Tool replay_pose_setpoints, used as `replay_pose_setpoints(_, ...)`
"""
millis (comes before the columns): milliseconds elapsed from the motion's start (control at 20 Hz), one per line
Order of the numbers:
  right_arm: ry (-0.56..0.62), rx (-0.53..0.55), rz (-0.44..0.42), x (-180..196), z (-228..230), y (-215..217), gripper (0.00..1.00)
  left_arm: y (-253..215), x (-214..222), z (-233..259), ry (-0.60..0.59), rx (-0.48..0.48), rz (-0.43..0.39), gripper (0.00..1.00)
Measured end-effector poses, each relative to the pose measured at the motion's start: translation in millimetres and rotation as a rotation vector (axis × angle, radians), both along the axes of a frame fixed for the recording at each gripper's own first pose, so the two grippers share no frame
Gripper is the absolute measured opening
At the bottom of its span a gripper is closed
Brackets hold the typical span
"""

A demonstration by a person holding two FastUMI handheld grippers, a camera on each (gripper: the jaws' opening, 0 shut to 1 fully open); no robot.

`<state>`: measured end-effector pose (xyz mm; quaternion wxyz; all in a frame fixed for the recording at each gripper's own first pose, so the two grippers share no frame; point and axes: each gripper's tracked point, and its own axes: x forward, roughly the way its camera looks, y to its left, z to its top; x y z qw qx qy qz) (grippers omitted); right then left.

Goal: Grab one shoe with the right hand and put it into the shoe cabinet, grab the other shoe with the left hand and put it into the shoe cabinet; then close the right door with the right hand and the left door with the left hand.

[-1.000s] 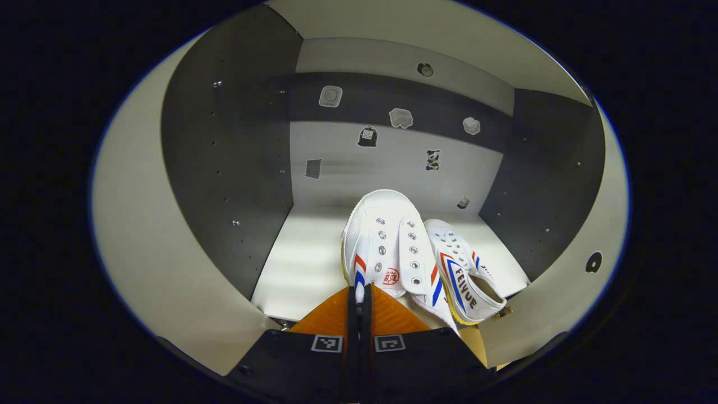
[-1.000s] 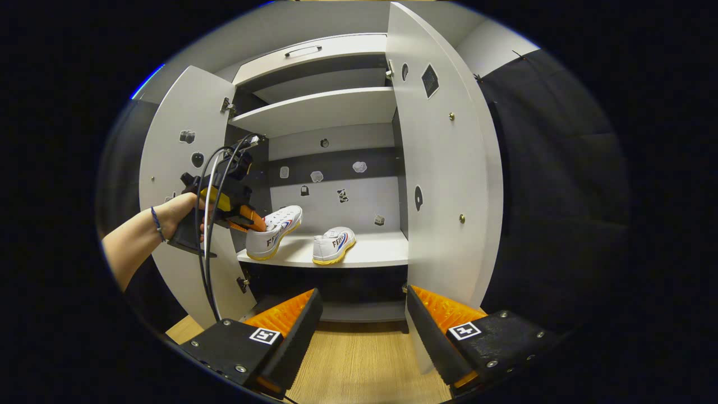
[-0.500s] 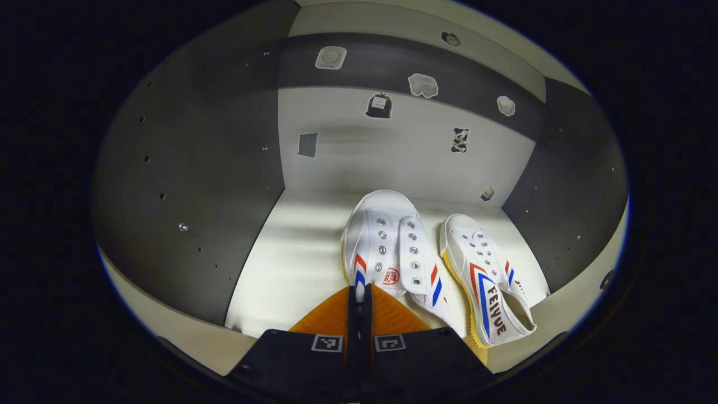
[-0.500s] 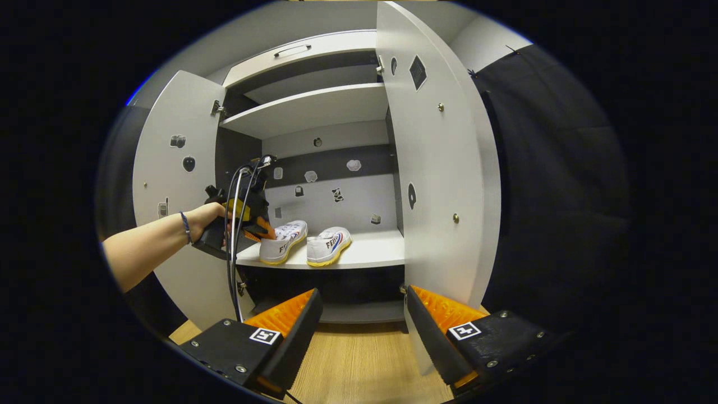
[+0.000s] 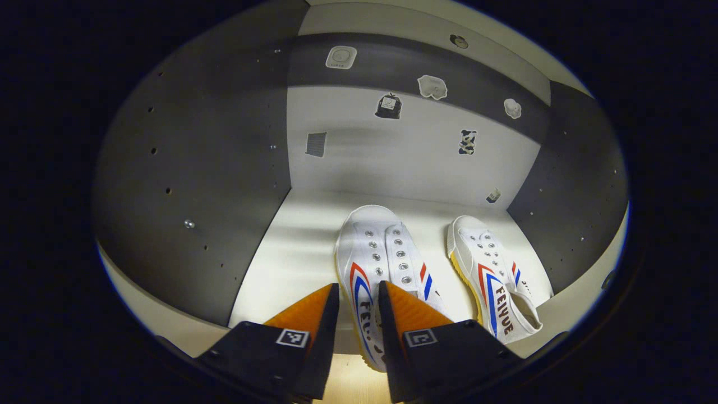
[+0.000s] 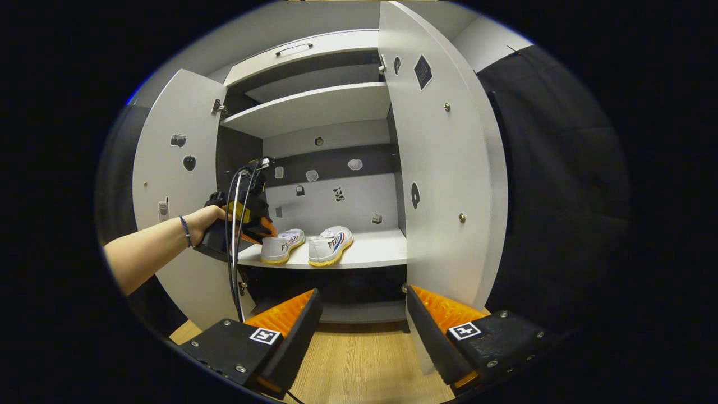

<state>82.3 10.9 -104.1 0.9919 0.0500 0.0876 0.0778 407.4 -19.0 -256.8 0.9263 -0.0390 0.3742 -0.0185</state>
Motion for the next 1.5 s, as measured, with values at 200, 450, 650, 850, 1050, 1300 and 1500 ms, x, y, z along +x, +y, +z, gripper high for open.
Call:
replay_pose_setpoints(200,0.009,-0.004,0.003,-3.7,-1.4,7.8,0.93,-5.3,-9.0,38.9,-0.103,0.008,-0.025,0.77)
replay_pose_setpoints(450,-0.019,-0.014,0.003,-10.8,11.3,10.7,0.93,-13.6,-37.6,112.3,-0.275,0.055,-0.066,0.86)
replay_pose_setpoints(650,-0.030,-0.020,0.000,-23.2,18.5,10.6,0.93,-12.9,-73.5,169.0,-0.411,0.087,-0.068,0.97)
replay_pose_setpoints(850,-0.047,-0.046,-0.023,-37.3,27.3,-0.3,0.93,-6.8,-118.9,215.3,-0.529,0.096,-0.069,0.96)
replay_pose_setpoints(1050,-0.042,-0.031,-0.055,-52.5,33.4,-14.9,0.93,1.8,-164.1,241.4,-0.600,0.085,-0.092,0.97)
replay_pose_setpoints(1300,-0.073,-0.051,-0.152,-66.9,45.6,-56.2,0.93,30.7,-214.1,252.2,-0.648,0.057,-0.070,0.96)
replay_pose_setpoints(1500,-0.079,-0.063,-0.236,-68.8,49.1,-100.0,0.93,44.4,-253.6,260.8,-0.671,0.030,-0.072,0.99)
